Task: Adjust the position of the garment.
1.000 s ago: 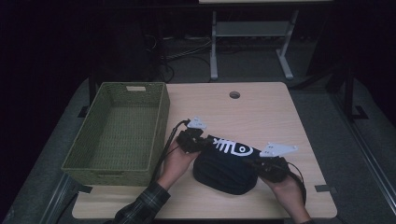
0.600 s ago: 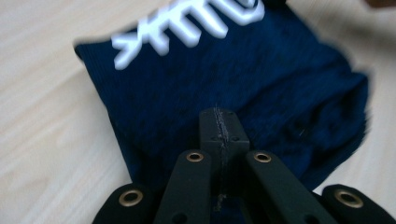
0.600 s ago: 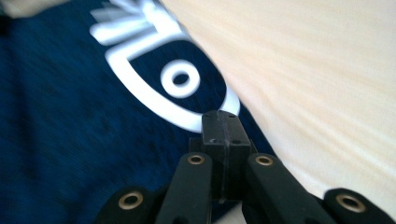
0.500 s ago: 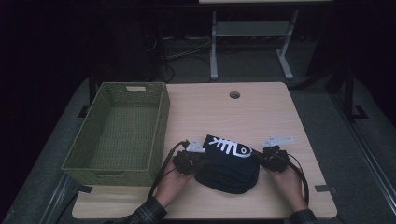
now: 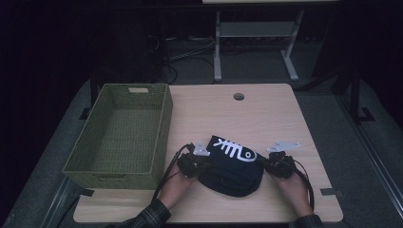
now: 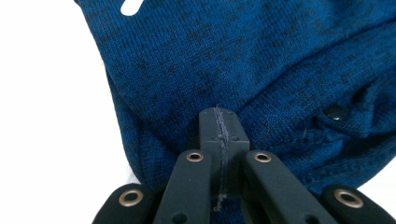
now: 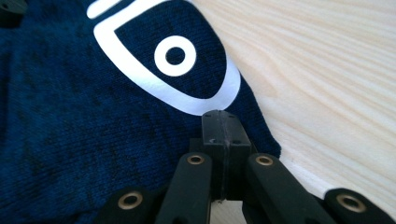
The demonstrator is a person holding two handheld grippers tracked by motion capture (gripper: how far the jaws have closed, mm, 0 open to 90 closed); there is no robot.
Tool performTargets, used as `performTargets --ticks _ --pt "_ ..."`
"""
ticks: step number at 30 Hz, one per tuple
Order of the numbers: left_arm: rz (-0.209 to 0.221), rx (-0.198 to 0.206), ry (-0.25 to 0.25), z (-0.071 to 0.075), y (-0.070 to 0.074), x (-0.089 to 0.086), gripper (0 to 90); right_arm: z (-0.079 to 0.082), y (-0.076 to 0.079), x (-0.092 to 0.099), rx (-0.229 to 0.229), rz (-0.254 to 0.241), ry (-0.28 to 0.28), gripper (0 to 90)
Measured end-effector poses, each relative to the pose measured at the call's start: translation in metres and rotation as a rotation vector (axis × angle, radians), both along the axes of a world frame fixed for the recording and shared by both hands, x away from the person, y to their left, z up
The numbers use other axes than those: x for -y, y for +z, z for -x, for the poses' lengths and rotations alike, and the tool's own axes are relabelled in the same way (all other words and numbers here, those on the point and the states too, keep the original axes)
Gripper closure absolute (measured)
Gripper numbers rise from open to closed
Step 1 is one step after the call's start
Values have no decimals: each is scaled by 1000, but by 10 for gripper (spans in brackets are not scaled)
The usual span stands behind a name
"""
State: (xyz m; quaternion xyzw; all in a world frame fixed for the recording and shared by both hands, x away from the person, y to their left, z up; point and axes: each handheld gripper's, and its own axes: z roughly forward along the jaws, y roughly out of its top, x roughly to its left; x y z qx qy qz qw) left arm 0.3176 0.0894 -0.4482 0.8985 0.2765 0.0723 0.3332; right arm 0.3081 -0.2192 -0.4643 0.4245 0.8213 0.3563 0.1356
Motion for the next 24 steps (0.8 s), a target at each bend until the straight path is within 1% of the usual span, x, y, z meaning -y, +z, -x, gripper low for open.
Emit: performTargets --ticks 1,3,4,7,9,10,14,16,17,18,21,23,24 --pt "8 -6 -1 -1 1 -1 900 1 2 2 7 -10 -2 851" --pt "32 -14 2 -1 5 -4 882 4 6 6 18 -29 -6 813" --pt "41 -13 5 -2 8 -4 861 5 8 8 24 -33 -12 784" --pt "48 -3 6 -2 13 -6 806 10 11 15 44 -40 -29 716" --pt "58 2 12 -1 17 -6 755 14 13 20 53 -47 -41 656" --pt "54 7 14 -1 18 -6 731 16 13 22 59 -47 -49 625" --pt "67 14 32 -2 23 -7 575 25 15 31 64 -53 -72 488" --pt "79 11 39 -4 26 -8 513 29 11 35 60 -40 -79 412" --pt "84 13 43 -5 27 -9 464 31 8 37 54 -26 -84 362" --pt "90 9 46 -6 28 -9 447 33 6 38 48 -23 -86 345" --pt "101 10 55 -11 29 -10 371 37 -3 40 33 -5 -95 247" --pt "103 9 68 -14 29 -9 308 40 -9 40 24 26 -103 176" --pt "99 6 69 -17 28 -8 283 41 -11 40 17 36 -107 171"
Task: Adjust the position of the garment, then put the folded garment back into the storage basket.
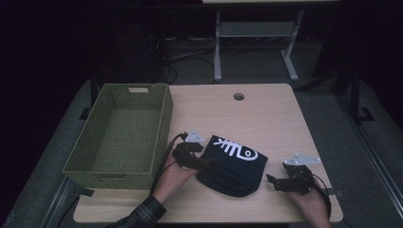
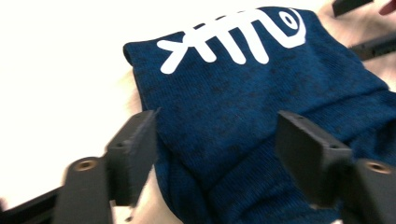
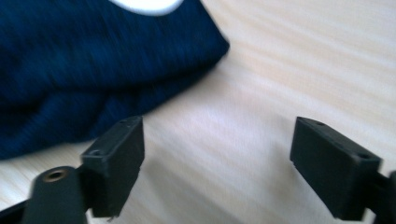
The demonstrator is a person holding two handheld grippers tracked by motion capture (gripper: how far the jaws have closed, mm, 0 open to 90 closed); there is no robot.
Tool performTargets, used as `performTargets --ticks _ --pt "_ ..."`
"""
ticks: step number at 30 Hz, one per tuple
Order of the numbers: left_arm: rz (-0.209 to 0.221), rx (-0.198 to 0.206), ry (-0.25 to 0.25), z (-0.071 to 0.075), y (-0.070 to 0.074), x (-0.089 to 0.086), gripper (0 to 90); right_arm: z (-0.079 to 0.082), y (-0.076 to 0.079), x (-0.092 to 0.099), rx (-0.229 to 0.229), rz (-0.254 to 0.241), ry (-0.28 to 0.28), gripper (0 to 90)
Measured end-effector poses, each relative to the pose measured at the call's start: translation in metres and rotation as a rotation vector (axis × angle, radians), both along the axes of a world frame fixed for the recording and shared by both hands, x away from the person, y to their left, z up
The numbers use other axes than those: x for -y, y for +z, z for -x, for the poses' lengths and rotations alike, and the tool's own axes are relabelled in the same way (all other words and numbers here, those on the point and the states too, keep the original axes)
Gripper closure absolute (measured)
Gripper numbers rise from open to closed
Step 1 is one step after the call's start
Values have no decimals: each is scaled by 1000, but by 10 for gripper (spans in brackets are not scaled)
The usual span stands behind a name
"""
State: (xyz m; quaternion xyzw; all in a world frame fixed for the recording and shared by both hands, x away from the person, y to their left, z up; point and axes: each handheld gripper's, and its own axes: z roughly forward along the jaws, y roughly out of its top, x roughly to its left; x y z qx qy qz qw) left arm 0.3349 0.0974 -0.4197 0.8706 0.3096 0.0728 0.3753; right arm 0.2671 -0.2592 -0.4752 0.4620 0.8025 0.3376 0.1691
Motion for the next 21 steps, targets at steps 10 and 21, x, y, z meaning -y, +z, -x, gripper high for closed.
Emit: performTargets --ticks 10,21 --pt "20 -23 40 -21 -8 2 213 2 -7 2 31 -3 -8 109" --pt "33 -65 58 -31 -25 -2 178 2 -7 2 31 -3 -8 109"
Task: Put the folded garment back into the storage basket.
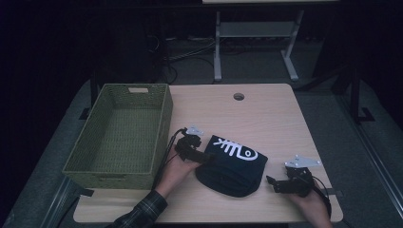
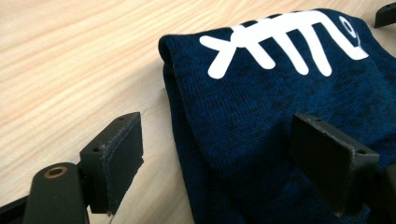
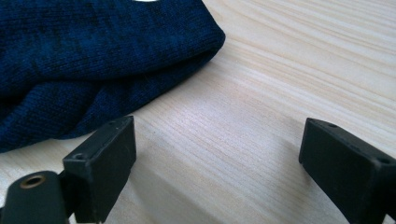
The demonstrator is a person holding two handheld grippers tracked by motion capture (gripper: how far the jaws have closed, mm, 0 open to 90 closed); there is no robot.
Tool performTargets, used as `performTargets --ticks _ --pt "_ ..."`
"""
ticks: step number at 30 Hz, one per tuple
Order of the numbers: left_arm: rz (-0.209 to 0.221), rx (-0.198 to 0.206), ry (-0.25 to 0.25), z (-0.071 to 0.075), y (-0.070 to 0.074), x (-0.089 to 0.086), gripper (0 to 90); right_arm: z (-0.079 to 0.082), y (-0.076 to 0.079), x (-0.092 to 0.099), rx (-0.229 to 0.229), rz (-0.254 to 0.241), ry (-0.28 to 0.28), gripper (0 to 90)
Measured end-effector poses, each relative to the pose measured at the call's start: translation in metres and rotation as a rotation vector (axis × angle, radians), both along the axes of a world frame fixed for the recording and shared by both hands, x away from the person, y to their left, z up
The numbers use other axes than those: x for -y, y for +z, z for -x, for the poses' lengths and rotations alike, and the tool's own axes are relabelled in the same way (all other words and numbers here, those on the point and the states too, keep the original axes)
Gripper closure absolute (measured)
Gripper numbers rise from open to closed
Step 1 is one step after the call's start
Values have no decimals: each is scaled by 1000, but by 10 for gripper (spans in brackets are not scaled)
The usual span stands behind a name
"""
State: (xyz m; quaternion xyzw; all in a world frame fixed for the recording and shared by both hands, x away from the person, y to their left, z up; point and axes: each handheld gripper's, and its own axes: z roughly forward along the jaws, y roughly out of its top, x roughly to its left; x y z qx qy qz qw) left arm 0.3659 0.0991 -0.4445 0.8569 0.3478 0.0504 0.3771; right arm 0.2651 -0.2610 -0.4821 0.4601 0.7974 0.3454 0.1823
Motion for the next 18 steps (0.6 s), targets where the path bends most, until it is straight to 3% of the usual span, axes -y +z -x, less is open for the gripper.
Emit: performTargets --ticks 10,18 --pt "-21 -13 -6 -1 -15 3 167 0 0 0 0 0 0 109" --pt "4 -40 -17 -1 -21 3 198 0 0 0 0 0 0 108"
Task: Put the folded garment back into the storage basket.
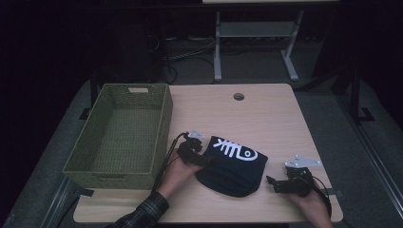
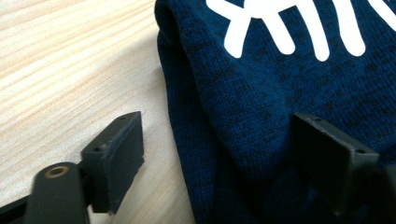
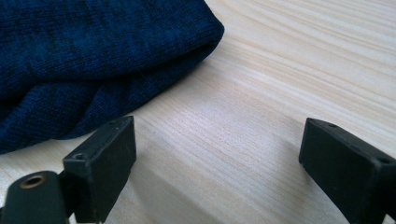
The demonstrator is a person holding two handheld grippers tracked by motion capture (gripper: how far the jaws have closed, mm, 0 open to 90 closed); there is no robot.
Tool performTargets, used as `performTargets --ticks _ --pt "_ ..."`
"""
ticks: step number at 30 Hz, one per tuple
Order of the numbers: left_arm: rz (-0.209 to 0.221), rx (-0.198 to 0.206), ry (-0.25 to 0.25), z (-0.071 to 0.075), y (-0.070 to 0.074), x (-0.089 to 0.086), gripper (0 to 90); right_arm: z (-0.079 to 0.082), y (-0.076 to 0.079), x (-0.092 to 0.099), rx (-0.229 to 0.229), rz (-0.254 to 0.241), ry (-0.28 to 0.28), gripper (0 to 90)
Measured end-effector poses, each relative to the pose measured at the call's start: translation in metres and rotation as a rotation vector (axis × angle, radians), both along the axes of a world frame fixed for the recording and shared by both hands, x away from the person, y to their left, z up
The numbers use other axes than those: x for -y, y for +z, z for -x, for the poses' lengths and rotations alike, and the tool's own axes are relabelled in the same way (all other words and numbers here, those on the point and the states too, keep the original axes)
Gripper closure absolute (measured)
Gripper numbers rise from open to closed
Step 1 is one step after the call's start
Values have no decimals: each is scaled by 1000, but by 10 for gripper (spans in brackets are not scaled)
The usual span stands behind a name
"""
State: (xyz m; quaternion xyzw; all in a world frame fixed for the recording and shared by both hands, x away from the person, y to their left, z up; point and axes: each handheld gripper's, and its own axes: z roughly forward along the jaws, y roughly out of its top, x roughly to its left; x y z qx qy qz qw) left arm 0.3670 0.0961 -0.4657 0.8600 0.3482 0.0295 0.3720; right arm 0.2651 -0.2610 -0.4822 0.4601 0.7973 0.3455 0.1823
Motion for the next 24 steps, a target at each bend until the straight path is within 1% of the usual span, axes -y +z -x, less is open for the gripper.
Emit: performTargets --ticks 2,3,4,5,7,8,10,15,16,17,19,22,23,24 --pt "2 -4 -13 1 1 1 256 0 0 0 -1 0 -1 109" --pt "8 -12 -30 1 1 0 292 0 0 0 0 0 0 109" --pt "15 -17 -37 1 1 0 343 0 0 0 0 0 0 109" --pt "19 -19 -36 2 1 1 363 0 0 0 0 0 0 108" --pt "18 -25 -57 2 1 0 425 0 0 0 -1 0 0 108" --pt "22 -24 -55 2 1 1 440 0 0 0 0 0 0 108" --pt "25 -40 -74 2 1 2 521 0 0 0 0 0 0 108" --pt "26 -64 -86 1 2 3 607 0 0 0 -1 0 -1 109" --pt "19 -67 -90 1 3 4 619 0 0 0 -1 0 -1 109" --pt "11 -61 -101 1 4 4 631 0 0 0 0 0 0 109" --pt "6 -57 -101 2 5 5 657 0 0 0 -1 0 -1 109" --pt "-26 -30 -110 5 8 9 691 0 0 0 -1 -1 -1 109" --pt "-30 -29 -112 5 9 9 697 0 0 0 0 0 -1 109" --pt "-24 -24 -106 6 9 10 703 0 0 0 -1 -1 -1 110"
